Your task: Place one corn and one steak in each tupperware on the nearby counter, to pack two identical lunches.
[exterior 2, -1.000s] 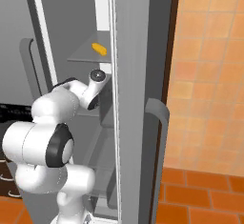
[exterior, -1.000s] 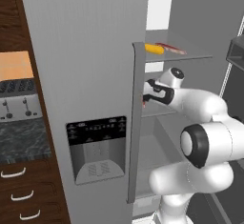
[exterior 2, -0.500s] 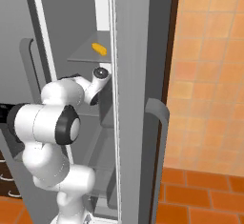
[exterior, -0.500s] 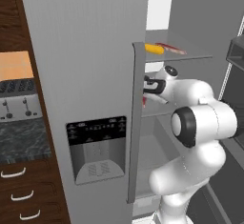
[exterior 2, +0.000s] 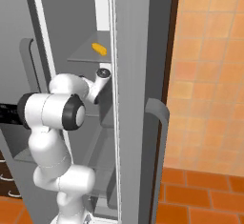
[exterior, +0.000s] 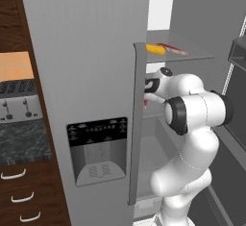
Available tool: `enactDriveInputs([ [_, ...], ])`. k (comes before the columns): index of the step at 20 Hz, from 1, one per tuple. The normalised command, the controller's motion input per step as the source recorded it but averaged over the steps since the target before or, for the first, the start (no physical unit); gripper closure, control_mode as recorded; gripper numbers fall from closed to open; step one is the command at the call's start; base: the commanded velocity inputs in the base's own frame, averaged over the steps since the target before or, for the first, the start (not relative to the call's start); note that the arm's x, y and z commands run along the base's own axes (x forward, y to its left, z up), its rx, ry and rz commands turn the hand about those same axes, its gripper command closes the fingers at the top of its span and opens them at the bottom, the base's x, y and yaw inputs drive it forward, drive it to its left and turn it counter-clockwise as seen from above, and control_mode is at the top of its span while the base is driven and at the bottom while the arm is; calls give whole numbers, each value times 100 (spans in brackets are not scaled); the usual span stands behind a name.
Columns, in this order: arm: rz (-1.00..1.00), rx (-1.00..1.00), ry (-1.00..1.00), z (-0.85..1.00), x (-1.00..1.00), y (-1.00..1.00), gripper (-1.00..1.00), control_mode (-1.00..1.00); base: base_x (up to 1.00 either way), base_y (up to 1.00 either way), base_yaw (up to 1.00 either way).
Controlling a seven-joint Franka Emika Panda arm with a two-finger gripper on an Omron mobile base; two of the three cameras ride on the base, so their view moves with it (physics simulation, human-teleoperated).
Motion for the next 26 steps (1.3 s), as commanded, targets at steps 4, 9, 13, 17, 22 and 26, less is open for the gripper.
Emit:
enactDriveInputs([
  [4, 0, -7, 4, -32, 0, -13, -100, -100, 0, 0, 0],
  [9, 0, 0, 0, -3, 2, -25, -100, -100, 0, 0, 0],
  [13, 0, 0, 6, 0, 1, -76, -100, -100, 0, 0, 0],
  [17, 0, 0, 1, 0, 0, -50, -100, -100, 0, 0, 0],
  [22, 0, 0, 0, -3, 0, 19, -100, -100, 0, 0, 0],
  [26, 2, 0, -4, -2, 14, 33, -100, -100, 0, 0, 0],
])
